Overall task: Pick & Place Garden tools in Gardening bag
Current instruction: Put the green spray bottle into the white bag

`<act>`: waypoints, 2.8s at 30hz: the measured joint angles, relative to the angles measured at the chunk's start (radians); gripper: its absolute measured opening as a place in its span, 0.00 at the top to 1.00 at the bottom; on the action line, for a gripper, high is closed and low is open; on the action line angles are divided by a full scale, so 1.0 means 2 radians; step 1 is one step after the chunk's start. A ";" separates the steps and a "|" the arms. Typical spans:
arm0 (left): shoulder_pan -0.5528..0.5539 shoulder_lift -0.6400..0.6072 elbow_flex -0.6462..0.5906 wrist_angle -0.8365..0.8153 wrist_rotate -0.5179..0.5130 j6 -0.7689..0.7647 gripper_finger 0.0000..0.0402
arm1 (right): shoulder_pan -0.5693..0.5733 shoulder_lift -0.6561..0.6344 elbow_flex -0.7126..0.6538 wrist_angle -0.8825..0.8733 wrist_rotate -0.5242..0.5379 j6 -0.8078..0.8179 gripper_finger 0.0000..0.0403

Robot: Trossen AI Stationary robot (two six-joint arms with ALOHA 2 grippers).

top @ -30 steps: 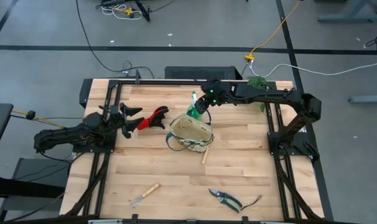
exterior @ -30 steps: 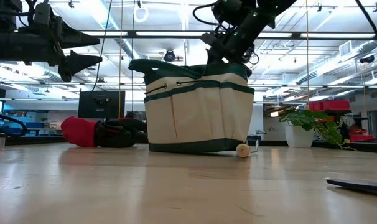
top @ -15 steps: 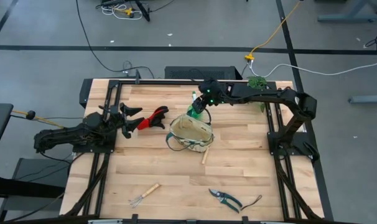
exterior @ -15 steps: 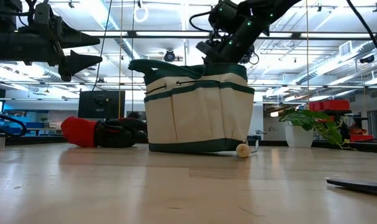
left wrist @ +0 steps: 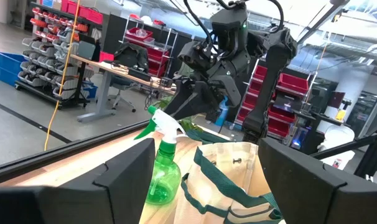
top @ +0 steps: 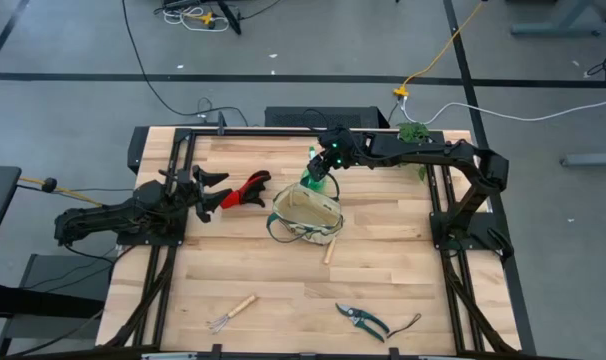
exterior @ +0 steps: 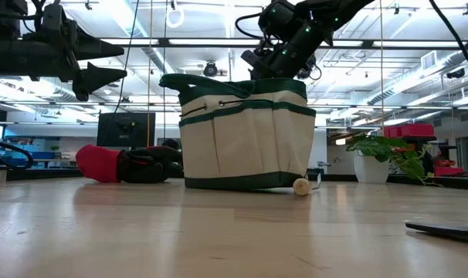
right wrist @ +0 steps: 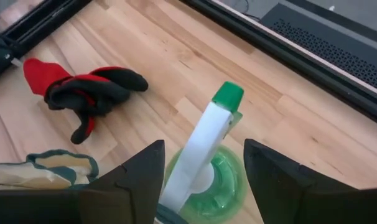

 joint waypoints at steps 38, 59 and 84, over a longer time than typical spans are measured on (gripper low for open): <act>0.000 0.000 0.000 0.001 0.000 -0.001 0.27 | 0.000 0.030 0.000 0.007 0.000 0.003 0.57; 0.000 0.000 0.000 0.001 0.000 -0.001 0.27 | 0.000 0.025 0.000 0.000 -0.017 0.003 0.90; 0.000 0.000 0.000 0.000 0.000 -0.001 0.27 | 0.005 0.012 0.191 -0.183 0.027 -0.049 0.90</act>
